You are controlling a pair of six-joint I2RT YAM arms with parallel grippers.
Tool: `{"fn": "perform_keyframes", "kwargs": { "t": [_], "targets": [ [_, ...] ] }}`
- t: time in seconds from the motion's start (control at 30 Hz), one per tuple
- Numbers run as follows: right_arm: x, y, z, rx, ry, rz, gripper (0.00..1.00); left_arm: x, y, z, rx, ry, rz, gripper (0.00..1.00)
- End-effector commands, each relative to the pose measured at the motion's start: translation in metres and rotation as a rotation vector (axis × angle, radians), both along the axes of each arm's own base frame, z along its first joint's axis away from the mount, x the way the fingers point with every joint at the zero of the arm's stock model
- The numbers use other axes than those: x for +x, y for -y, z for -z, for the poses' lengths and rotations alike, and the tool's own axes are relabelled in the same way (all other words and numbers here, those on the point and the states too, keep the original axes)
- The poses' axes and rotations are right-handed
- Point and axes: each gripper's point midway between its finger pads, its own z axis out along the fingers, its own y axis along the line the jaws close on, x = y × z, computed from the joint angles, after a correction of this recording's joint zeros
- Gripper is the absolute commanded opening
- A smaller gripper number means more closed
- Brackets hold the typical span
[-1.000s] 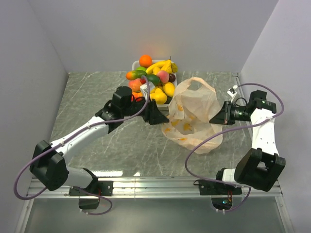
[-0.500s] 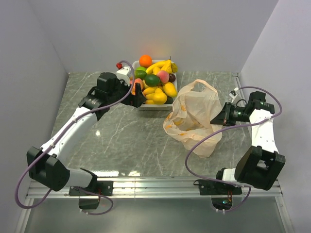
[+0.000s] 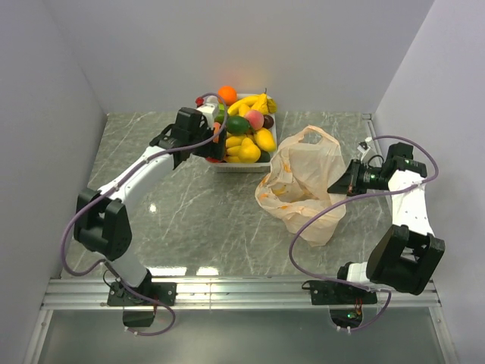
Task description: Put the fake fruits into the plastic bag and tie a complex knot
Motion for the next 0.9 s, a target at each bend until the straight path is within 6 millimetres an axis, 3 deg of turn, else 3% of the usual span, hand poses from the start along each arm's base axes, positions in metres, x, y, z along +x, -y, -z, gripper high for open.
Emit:
{"fn": "perform_keyframes", "kwargs": {
  "t": [0.0,0.2,0.37,0.53,0.77,0.87],
  "targets": [
    [0.005,-0.003,-0.005,0.001,0.034,-0.02,0.0,0.019,0.005,-0.014,-0.001,0.047,-0.02,0.93],
    [0.004,-0.007,-0.003,-0.001,0.033,-0.04,0.0,0.029,0.01,0.007,0.015,0.008,-0.034,0.9],
    [0.004,-0.009,0.0,0.013,0.02,-0.049,0.0,0.025,0.011,0.02,0.031,-0.029,-0.035,0.91],
    [0.005,-0.011,0.004,0.036,-0.007,-0.052,0.0,0.026,0.007,0.022,0.039,-0.023,-0.065,0.75],
    [0.0,-0.02,0.006,0.123,-0.051,-0.059,0.0,0.012,0.012,-0.017,-0.031,0.018,-0.022,0.43],
    [-0.001,-0.025,0.003,0.164,-0.04,-0.059,0.0,-0.003,0.016,-0.063,-0.097,0.069,0.031,0.37]
  ]
}}
